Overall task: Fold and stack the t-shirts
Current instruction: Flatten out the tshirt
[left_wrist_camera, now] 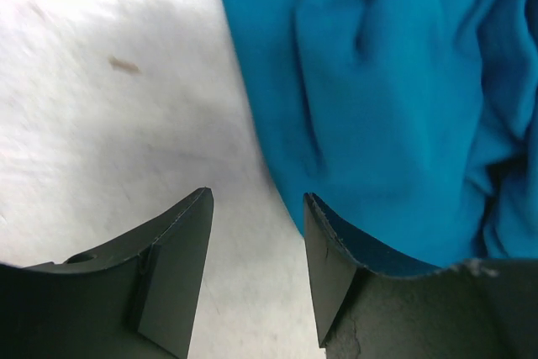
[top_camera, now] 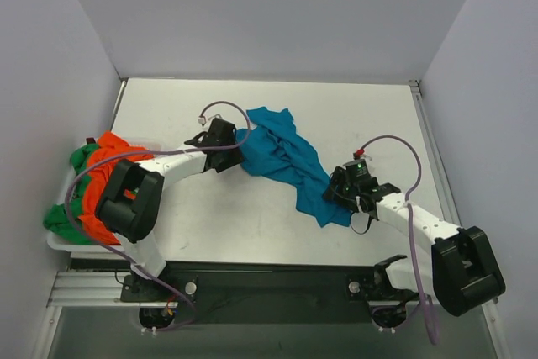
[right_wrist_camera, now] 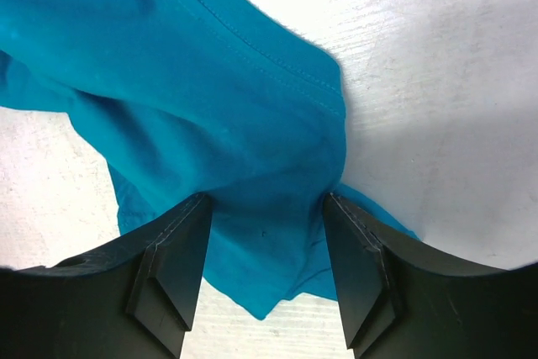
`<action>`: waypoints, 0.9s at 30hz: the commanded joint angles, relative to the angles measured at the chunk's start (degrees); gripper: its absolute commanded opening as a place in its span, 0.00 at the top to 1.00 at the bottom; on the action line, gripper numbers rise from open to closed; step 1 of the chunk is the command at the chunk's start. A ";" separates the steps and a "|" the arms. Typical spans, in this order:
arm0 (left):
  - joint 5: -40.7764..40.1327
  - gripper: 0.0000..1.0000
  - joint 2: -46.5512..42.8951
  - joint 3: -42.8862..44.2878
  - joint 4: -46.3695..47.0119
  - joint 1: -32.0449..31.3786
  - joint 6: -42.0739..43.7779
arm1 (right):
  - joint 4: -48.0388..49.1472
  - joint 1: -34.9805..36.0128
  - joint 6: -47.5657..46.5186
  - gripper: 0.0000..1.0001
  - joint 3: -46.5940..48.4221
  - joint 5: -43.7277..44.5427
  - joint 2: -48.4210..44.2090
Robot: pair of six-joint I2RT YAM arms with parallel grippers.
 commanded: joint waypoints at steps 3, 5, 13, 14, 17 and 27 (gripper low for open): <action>-0.41 0.43 5.23 8.47 3.54 6.04 2.46 | 2.65 0.32 1.30 0.44 -0.95 1.21 0.95; -0.40 0.43 8.66 13.55 2.23 7.11 5.35 | 2.66 0.06 1.12 0.44 -1.04 1.12 0.86; -6.12 0.47 20.70 26.59 -7.18 7.38 10.46 | 2.49 -1.87 0.16 0.48 -1.66 -0.28 -0.54; -6.47 0.48 21.32 26.94 -7.36 7.38 10.38 | 2.49 -2.05 -0.02 0.48 -1.66 -0.37 -0.72; -7.43 0.50 22.82 27.03 -7.18 7.38 9.67 | 2.31 -2.57 -0.37 0.48 -1.84 -0.81 -1.25; -5.95 0.68 26.77 30.02 -5.51 7.38 10.20 | 1.69 -3.19 -1.60 0.47 -1.31 -1.51 -2.21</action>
